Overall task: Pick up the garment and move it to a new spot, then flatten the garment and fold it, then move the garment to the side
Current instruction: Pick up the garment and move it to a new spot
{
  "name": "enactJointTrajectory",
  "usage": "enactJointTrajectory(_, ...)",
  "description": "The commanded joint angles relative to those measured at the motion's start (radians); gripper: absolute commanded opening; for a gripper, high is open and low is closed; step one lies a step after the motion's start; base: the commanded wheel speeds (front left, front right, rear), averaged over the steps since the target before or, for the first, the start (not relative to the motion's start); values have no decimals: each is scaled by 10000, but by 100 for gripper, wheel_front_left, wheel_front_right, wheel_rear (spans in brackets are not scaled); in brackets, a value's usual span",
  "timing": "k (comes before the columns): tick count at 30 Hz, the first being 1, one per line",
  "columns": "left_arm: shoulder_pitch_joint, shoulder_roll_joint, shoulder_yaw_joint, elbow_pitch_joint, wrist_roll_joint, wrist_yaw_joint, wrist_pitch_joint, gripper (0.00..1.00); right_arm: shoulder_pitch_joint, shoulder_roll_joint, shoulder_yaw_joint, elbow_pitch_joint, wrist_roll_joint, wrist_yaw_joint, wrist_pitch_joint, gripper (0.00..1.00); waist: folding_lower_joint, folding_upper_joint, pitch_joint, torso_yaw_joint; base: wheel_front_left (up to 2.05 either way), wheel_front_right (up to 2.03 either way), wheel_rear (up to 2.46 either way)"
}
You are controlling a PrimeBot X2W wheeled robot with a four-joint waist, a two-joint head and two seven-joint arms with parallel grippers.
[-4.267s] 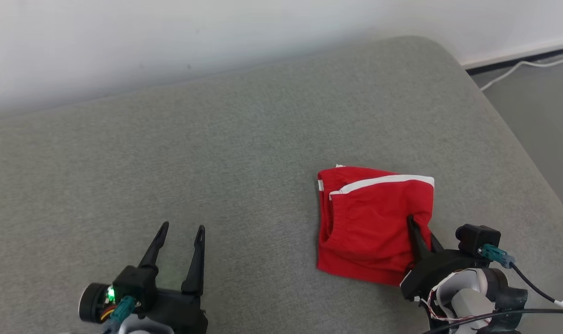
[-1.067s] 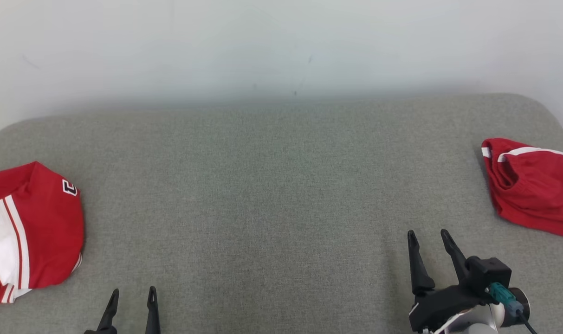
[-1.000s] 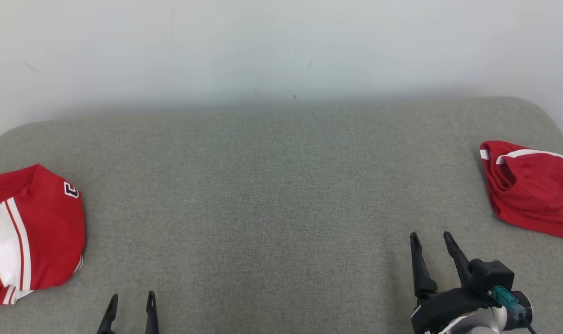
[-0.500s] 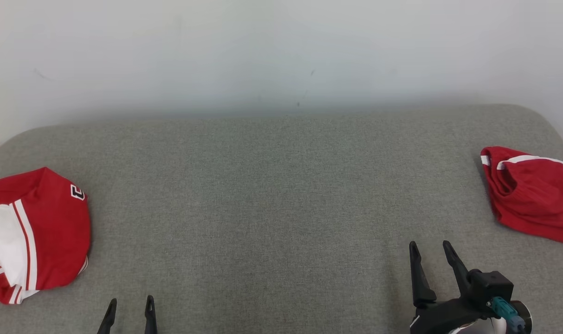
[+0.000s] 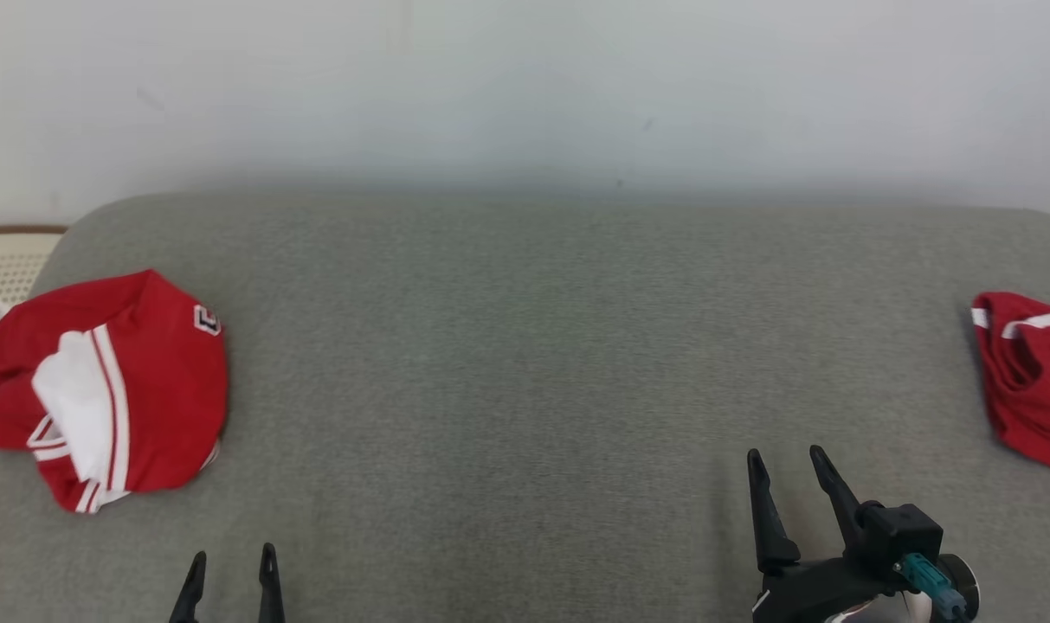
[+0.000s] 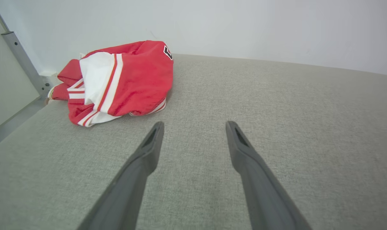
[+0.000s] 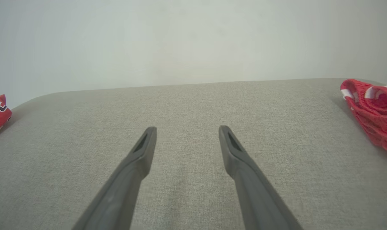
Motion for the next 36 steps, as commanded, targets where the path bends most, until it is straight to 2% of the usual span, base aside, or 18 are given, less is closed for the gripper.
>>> enactJointTrajectory(1,-45,4,100,23,-2,42,-6,100,-144,17,93,-26,-91,0,-8,100,0,0,206,748,0,0,0)
enactJointTrajectory(10,77,2,359,27,87,-2,-8,100,-364,-25,455,24,26,0,-8,100,0,0,399,2250,0,0,0)
enactJointTrajectory(22,191,2,304,-28,-263,149,-8,100,-407,-147,958,92,175,0,-7,100,0,0,622,3488,0,0,0)
enactJointTrajectory(26,205,3,228,-52,-292,140,-8,100,-398,-145,1012,101,174,0,-8,100,0,0,659,3641,0,0,0)
enactJointTrajectory(36,-388,6,358,360,-431,-549,-8,100,-554,-291,1191,144,309,0,-7,100,0,0,991,3416,0,0,0)
